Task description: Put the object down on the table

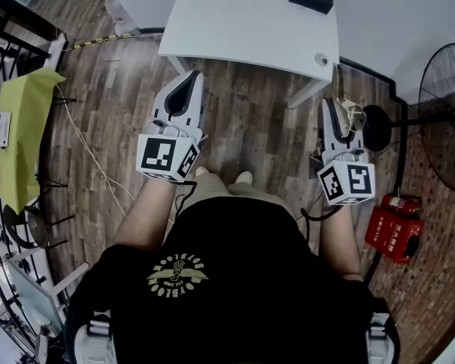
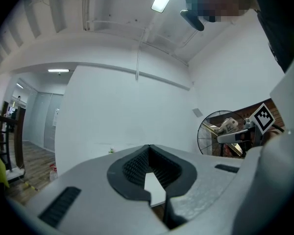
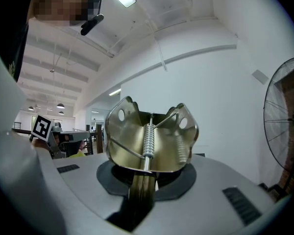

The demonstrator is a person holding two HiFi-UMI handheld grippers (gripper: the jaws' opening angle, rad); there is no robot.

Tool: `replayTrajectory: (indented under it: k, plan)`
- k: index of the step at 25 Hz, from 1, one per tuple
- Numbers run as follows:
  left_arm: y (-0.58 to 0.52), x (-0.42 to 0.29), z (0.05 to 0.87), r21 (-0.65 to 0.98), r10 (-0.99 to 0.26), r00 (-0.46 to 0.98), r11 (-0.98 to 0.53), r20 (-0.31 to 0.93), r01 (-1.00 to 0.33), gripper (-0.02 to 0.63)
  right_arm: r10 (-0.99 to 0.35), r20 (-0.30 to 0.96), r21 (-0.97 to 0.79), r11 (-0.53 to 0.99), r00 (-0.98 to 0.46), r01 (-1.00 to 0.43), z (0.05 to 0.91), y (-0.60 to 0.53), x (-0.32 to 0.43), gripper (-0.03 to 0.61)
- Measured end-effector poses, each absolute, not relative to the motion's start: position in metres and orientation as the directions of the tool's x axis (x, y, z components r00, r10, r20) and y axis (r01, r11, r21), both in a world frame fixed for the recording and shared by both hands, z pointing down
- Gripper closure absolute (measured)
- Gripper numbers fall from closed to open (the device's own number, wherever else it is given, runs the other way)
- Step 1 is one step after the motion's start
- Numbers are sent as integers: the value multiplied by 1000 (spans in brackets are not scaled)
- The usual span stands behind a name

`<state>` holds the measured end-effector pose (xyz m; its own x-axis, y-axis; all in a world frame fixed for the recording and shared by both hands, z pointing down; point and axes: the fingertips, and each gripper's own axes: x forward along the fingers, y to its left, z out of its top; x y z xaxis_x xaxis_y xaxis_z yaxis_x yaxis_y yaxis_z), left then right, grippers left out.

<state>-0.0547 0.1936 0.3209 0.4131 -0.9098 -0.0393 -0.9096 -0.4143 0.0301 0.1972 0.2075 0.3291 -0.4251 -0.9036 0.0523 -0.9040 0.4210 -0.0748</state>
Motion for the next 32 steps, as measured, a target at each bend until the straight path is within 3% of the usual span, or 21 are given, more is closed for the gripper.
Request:
replayTrajectory:
  k: [32]
  plan:
    - [124, -60, 331, -36, -904, 426, -425, -18, -904, 607, -915, 71, -50, 395, -398, -917, 336, 141, 179, 514]
